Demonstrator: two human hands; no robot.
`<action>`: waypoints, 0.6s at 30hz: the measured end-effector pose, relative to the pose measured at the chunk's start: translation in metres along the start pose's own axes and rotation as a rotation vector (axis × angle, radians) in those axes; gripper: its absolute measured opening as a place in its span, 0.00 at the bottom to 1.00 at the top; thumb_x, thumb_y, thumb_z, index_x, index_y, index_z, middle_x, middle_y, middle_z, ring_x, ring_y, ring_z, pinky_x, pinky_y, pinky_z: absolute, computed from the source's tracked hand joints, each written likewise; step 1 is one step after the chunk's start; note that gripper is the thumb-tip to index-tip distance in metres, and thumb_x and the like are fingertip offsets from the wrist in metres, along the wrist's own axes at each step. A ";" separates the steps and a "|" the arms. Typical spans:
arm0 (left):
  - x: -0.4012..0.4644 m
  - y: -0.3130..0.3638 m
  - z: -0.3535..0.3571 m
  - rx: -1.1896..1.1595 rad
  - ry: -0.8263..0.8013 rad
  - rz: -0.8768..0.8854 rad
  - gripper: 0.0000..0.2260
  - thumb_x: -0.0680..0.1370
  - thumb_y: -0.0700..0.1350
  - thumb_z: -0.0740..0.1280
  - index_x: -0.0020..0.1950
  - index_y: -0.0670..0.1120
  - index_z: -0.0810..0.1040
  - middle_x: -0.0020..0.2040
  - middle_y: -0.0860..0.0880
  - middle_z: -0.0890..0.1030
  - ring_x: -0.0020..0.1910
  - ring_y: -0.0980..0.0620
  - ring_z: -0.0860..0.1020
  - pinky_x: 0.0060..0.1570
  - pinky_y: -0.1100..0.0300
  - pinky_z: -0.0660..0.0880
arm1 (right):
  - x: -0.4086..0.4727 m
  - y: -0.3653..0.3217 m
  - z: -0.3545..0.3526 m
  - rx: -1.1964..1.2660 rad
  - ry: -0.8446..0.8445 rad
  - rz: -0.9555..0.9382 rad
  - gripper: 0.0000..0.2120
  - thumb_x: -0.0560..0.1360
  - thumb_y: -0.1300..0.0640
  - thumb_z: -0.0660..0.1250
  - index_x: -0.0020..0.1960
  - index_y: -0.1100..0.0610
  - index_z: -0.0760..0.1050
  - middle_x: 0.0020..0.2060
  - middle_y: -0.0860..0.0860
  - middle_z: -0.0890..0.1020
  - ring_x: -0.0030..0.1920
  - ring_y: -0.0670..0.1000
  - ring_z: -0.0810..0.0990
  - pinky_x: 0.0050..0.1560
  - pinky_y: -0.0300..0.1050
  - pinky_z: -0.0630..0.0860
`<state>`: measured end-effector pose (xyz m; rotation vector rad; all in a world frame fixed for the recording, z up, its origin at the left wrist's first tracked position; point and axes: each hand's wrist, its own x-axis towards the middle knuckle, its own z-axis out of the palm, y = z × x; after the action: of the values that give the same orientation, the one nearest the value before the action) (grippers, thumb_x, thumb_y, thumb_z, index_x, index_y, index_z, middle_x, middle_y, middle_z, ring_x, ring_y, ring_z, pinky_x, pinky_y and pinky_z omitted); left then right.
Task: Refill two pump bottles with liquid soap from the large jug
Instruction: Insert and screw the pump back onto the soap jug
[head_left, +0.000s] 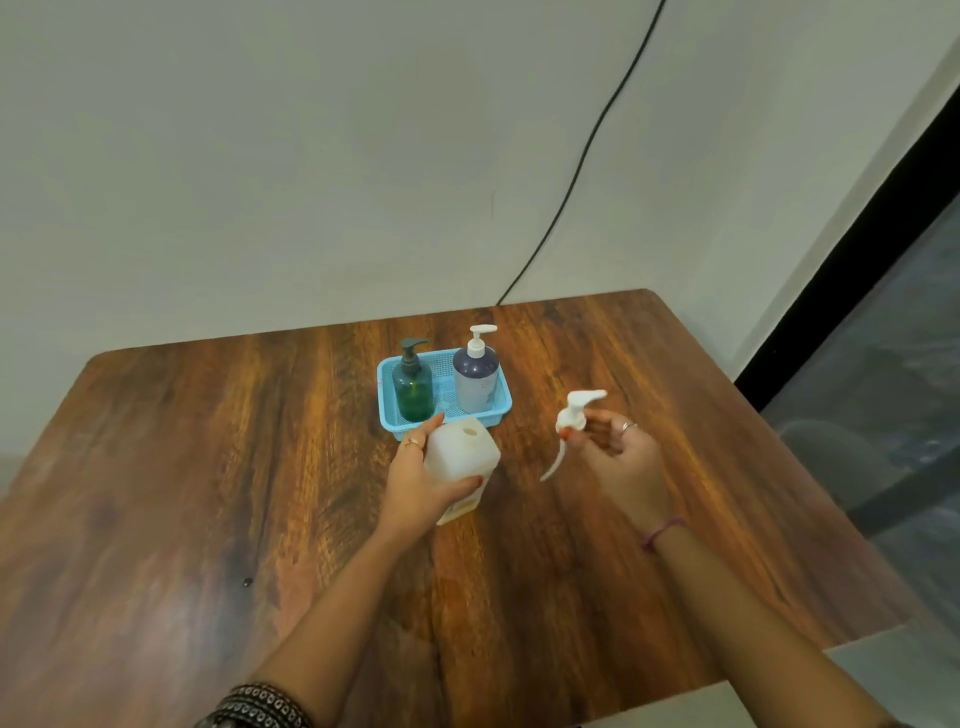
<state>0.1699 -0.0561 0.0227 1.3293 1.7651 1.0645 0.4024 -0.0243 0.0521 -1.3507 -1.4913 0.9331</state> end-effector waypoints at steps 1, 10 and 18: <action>0.000 0.002 -0.002 -0.006 0.006 0.006 0.41 0.64 0.44 0.80 0.73 0.49 0.65 0.63 0.54 0.70 0.62 0.54 0.70 0.62 0.52 0.74 | 0.004 -0.014 0.001 0.075 0.038 0.019 0.13 0.72 0.52 0.73 0.55 0.52 0.79 0.47 0.45 0.85 0.48 0.42 0.83 0.49 0.40 0.80; -0.003 0.019 -0.017 0.015 0.090 0.020 0.40 0.65 0.46 0.80 0.72 0.49 0.65 0.61 0.55 0.69 0.60 0.56 0.69 0.62 0.51 0.73 | 0.027 -0.135 0.008 0.611 0.153 -0.024 0.12 0.71 0.57 0.74 0.50 0.61 0.76 0.42 0.57 0.85 0.39 0.51 0.84 0.37 0.40 0.80; -0.007 0.030 -0.026 0.066 0.096 -0.007 0.41 0.65 0.48 0.80 0.73 0.50 0.64 0.65 0.51 0.70 0.62 0.54 0.70 0.63 0.51 0.73 | 0.026 -0.161 0.023 0.651 0.107 -0.025 0.10 0.71 0.58 0.74 0.49 0.60 0.77 0.40 0.56 0.85 0.35 0.47 0.84 0.33 0.36 0.78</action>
<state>0.1614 -0.0639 0.0614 1.3298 1.8892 1.0908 0.3290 -0.0169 0.1996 -0.8828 -0.9897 1.1771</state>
